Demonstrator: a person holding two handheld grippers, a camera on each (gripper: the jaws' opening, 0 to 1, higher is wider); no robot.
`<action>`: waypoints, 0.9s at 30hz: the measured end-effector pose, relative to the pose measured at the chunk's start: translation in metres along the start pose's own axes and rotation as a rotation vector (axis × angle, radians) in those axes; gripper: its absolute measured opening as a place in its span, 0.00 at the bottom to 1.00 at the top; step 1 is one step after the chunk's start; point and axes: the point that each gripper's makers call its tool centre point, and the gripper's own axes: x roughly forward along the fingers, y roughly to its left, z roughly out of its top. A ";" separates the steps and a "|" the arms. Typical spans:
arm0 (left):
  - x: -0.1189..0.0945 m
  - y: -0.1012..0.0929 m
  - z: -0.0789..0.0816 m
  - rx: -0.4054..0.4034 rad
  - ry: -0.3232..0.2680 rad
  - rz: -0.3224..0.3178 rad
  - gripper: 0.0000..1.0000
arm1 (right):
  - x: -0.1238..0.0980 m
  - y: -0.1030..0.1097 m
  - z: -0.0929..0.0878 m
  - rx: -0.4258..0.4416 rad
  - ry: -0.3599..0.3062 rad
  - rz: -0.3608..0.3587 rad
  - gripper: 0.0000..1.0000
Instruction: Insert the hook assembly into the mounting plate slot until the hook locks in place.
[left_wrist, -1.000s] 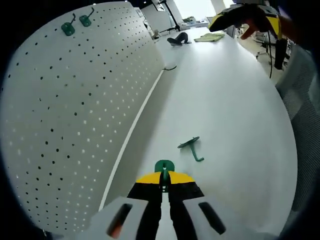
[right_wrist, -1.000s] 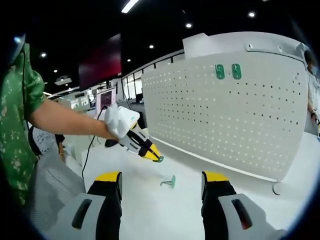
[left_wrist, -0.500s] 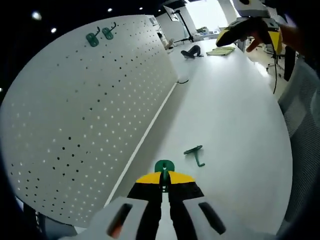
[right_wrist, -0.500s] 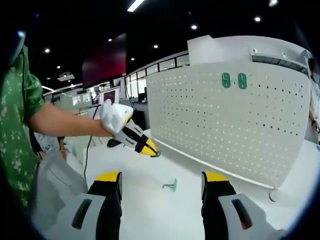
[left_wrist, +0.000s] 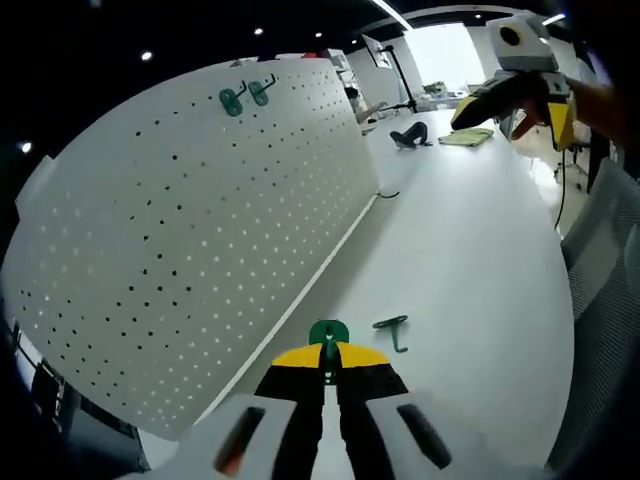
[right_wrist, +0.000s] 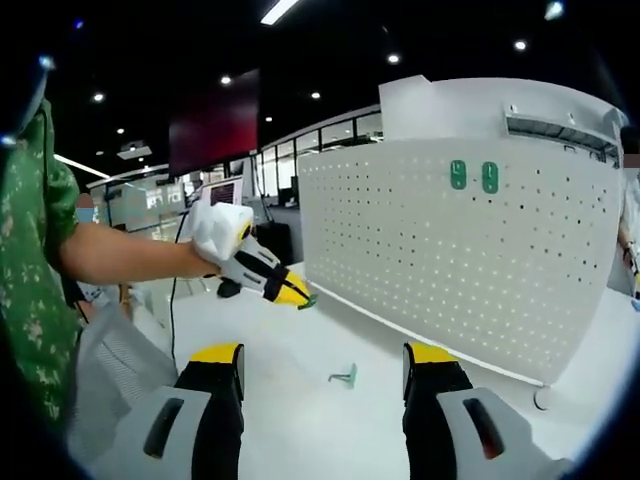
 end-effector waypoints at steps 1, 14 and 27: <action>-0.001 0.000 0.001 -0.008 -0.007 0.004 0.03 | 0.000 0.001 0.001 -0.002 0.000 0.001 0.65; -0.016 0.001 0.013 -0.127 -0.082 0.051 0.03 | -0.002 0.009 0.009 -0.032 0.003 0.019 0.66; -0.037 0.005 0.041 -0.221 -0.176 0.107 0.03 | -0.008 0.016 0.009 -0.035 -0.003 0.032 0.67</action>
